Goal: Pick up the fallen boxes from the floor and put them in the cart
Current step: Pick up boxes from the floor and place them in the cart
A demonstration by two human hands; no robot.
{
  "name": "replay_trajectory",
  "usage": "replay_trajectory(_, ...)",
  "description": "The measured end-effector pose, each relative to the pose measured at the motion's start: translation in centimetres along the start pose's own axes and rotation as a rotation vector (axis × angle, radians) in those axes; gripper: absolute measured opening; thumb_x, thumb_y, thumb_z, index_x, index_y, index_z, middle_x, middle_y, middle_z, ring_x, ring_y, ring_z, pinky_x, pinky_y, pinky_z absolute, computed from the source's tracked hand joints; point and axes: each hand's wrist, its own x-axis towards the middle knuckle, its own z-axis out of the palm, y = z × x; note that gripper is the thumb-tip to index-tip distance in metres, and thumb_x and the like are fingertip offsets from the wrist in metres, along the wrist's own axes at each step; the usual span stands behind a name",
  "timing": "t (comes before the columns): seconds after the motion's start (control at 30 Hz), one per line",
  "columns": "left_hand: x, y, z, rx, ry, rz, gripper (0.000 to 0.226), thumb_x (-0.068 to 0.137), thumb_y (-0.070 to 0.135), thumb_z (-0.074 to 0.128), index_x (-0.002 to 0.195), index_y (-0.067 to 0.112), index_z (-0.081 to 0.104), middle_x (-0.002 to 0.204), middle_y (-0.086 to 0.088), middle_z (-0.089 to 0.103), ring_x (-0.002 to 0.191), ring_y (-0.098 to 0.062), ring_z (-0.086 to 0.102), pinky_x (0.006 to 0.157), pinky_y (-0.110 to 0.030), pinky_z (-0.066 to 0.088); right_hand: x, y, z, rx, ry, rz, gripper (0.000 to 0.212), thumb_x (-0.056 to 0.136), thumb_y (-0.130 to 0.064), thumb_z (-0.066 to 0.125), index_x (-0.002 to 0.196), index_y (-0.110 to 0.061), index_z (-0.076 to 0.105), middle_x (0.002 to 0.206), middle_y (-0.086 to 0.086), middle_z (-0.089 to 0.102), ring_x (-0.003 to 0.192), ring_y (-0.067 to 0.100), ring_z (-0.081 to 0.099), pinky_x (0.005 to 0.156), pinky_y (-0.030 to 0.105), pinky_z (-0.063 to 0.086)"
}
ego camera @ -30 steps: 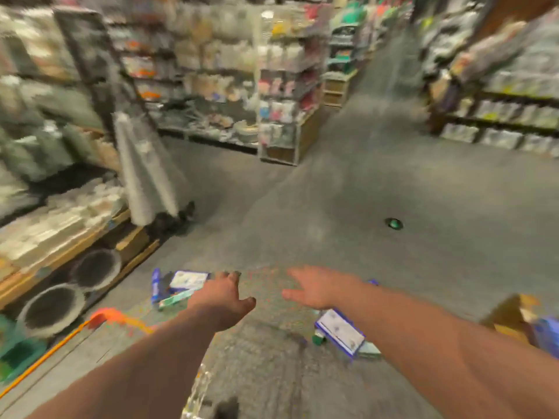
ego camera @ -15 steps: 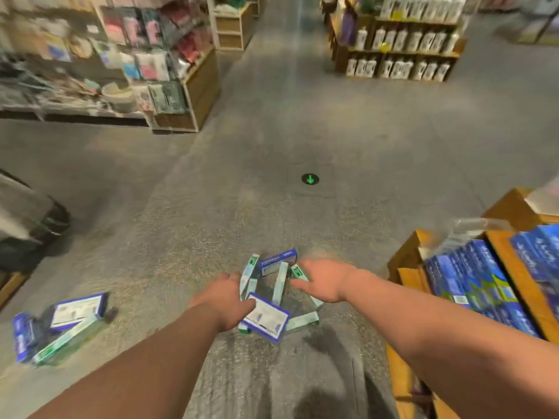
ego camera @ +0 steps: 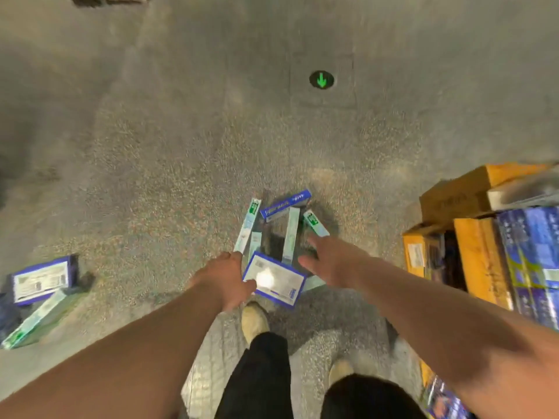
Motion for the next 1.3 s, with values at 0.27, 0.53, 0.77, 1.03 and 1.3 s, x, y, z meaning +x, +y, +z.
replay_trajectory(0.27, 18.2, -2.5, 7.6, 0.173, -0.121, 0.052, 0.072, 0.089, 0.062, 0.061, 0.145, 0.025, 0.037, 0.143, -0.003, 0.047, 0.129, -0.027, 0.05, 0.098, -0.045, 0.047, 16.9, 6.2, 9.6, 0.104, -0.134, 0.118, 0.062, 0.104, -0.054, 0.043, 0.154, -0.019, 0.035, 0.142, 0.008, 0.055, 0.118, 0.026, 0.058, 0.092, 0.04, 0.051)
replay_trajectory(0.53, 33.1, 0.7, 17.6, 0.283, -0.139, 0.229, 0.063, 0.08, 0.061, 0.07, 0.13, 0.029, 0.047, 0.128, 0.003, 0.048, 0.124, -0.023, 0.049, 0.097, -0.044, 0.047, 29.9, 13.0, 19.3, 0.112, -0.271, 0.148, 0.059, 0.103, -0.052, 0.045, 0.15, -0.017, 0.038, 0.138, 0.009, 0.055, 0.117, 0.029, 0.059, 0.091, 0.044, 0.052)
replay_trajectory(0.77, 42.2, 1.6, 24.3, 0.538, -0.297, 0.346, 0.089, 0.068, 0.074, 0.074, 0.135, 0.027, 0.041, 0.132, 0.004, 0.049, 0.129, -0.024, 0.044, 0.111, -0.053, 0.032, 40.2, 14.7, 19.1, -0.034, -0.019, -0.011, 0.045, 0.101, -0.039, 0.052, 0.138, -0.015, 0.049, 0.127, 0.011, 0.059, 0.118, 0.032, 0.059, 0.096, 0.047, 0.052)
replay_trajectory(1.03, 45.2, 0.1, 25.3, 0.36, -0.45, 0.319, 0.053, 0.067, 0.067, 0.077, 0.095, 0.029, 0.056, 0.091, 0.009, 0.065, 0.085, -0.017, 0.064, 0.093, -0.042, 0.05, 51.4, 12.1, 12.3, -0.103, 0.276, -0.13, 0.048, 0.095, -0.03, 0.057, 0.139, -0.011, 0.047, 0.133, 0.013, 0.052, 0.122, 0.034, 0.051, 0.101, 0.049, 0.049)
replay_trajectory(1.3, 44.5, 1.3, 21.5, 0.235, -0.442, 0.388, 0.058, 0.058, 0.063, 0.089, 0.086, 0.021, 0.062, 0.08, 0.005, 0.068, 0.072, -0.017, 0.064, 0.071, -0.035, 0.057, 53.8, 11.2, 11.0, -0.366, 0.255, -0.096, 0.054, 0.088, -0.01, 0.068, 0.137, -0.016, 0.047, 0.131, 0.012, 0.043, 0.123, 0.033, 0.044, 0.094, 0.05, 0.05)
